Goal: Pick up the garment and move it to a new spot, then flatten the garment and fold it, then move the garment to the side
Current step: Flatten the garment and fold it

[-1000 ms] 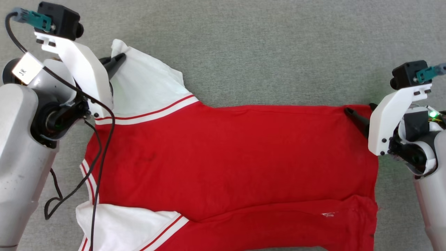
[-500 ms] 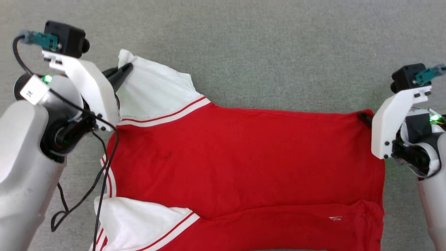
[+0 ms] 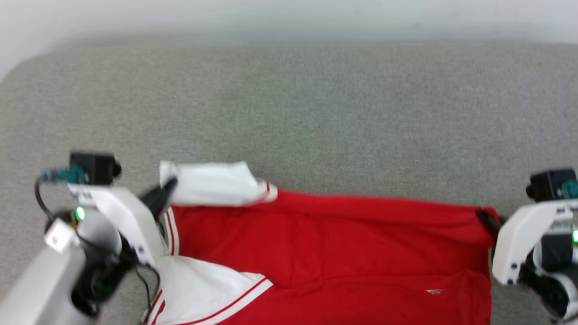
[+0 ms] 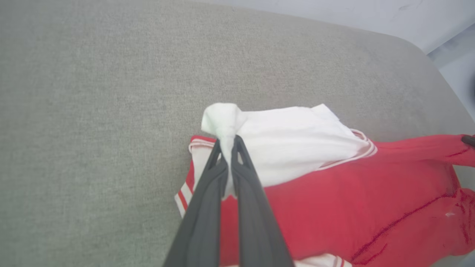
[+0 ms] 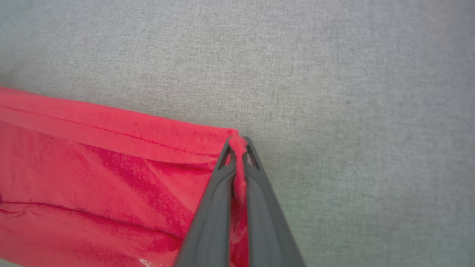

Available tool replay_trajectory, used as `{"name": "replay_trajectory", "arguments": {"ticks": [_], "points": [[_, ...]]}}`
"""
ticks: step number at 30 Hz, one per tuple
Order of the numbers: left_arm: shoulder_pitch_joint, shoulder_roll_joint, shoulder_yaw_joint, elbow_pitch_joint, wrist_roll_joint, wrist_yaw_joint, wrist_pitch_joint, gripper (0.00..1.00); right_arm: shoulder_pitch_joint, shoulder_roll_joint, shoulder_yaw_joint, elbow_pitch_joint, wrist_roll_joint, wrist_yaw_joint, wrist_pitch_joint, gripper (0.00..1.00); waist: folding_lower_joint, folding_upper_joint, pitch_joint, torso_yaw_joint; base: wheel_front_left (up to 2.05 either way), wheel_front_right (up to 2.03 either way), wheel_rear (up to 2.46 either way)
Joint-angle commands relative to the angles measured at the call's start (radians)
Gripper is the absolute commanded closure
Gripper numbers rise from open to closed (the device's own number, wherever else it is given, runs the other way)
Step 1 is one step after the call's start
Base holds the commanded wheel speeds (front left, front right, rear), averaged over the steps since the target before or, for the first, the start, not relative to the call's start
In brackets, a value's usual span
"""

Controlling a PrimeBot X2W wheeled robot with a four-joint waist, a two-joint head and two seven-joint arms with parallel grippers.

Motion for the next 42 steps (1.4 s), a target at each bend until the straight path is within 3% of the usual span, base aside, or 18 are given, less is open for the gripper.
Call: {"name": "replay_trajectory", "arguments": {"ticks": [1,12,19,20,21,22,24,25,32,42], "points": [[0.072,-0.005,0.000,-0.029,-0.012,0.021,-0.018,1.00,0.053,0.018,-0.018,-0.017,0.007,0.000,-0.016,1.00,0.0001,0.0000,-0.030,0.016,0.00,0.00,0.00],[0.339,-0.043,-0.016,-0.054,-0.061,0.087,-0.079,1.00,0.250,0.113,-0.102,-0.009,0.017,0.000,-0.077,1.00,0.0001,0.0000,-0.055,0.034,0.00,0.00,0.00],[0.399,-0.052,-0.018,-0.036,-0.075,0.090,-0.101,1.00,0.310,0.143,-0.116,0.017,0.017,0.000,-0.114,1.00,0.0001,0.0000,-0.061,0.034,0.00,0.00,0.00],[0.401,-0.057,-0.021,-0.031,-0.075,0.088,-0.102,1.00,0.315,0.149,-0.116,0.023,0.024,0.000,-0.120,0.88,0.0001,0.0000,-0.062,0.035,0.00,0.00,0.00],[0.402,-0.061,-0.029,-0.024,-0.074,0.083,-0.100,1.00,0.321,0.152,-0.118,0.028,0.025,0.000,-0.129,0.36,0.0001,0.0000,-0.063,0.035,0.00,0.00,0.00],[0.401,-0.067,-0.035,-0.018,-0.073,0.077,-0.101,1.00,0.330,0.157,-0.118,0.033,0.022,0.000,-0.139,0.00,0.0001,0.0000,-0.064,0.036,0.00,0.00,0.00],[0.394,-0.081,-0.042,-0.004,-0.070,0.070,-0.114,0.40,0.339,0.165,-0.122,0.038,0.022,-0.001,-0.170,0.00,0.0001,0.0000,-0.068,0.039,0.00,0.00,0.00],[0.388,-0.087,-0.046,0.003,-0.066,0.066,-0.120,0.02,0.345,0.169,-0.124,0.038,0.023,-0.001,-0.189,0.00,0.0001,0.0000,-0.072,0.041,0.00,0.00,0.00],[0.360,-0.104,-0.053,-0.011,0.002,0.064,-0.210,0.00,0.384,0.186,-0.135,-0.020,0.017,-0.001,-0.282,0.00,0.0001,0.0000,-0.118,0.049,0.00,0.00,0.00],[0.337,-0.112,-0.055,-0.088,0.150,0.115,-0.376,0.00,0.406,0.180,-0.184,-0.129,-0.029,-0.001,-0.216,0.00,0.0001,0.0000,-0.187,0.054,0.00,0.00,0.00]]}}
